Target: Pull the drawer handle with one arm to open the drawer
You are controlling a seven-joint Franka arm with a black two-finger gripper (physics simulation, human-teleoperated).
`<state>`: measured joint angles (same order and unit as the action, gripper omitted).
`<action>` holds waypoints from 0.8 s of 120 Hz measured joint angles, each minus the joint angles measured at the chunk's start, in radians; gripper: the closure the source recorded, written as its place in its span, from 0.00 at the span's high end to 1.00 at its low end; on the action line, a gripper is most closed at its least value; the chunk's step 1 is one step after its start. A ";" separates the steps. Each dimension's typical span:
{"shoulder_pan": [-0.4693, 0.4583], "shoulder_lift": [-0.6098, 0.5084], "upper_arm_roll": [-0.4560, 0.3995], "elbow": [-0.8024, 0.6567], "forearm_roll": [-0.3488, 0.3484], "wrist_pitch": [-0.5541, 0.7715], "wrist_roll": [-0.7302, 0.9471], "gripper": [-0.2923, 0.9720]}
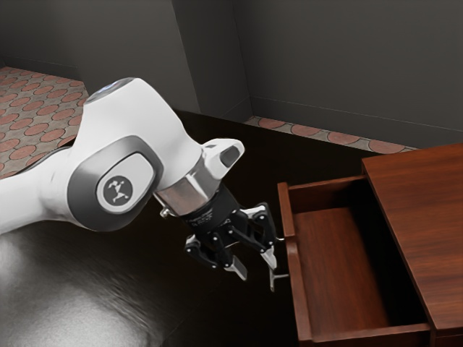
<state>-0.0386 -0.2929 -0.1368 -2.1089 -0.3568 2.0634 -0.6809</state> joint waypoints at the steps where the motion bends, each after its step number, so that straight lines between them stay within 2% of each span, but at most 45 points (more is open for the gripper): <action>1: 0.000 -0.002 0.001 -0.001 0.000 -0.001 0.000 0.45; 96: 0.021 -0.040 0.048 -0.002 0.015 -0.137 -0.004 0.45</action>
<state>-0.0180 -0.3325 -0.0892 -2.1106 -0.3415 1.9263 -0.6850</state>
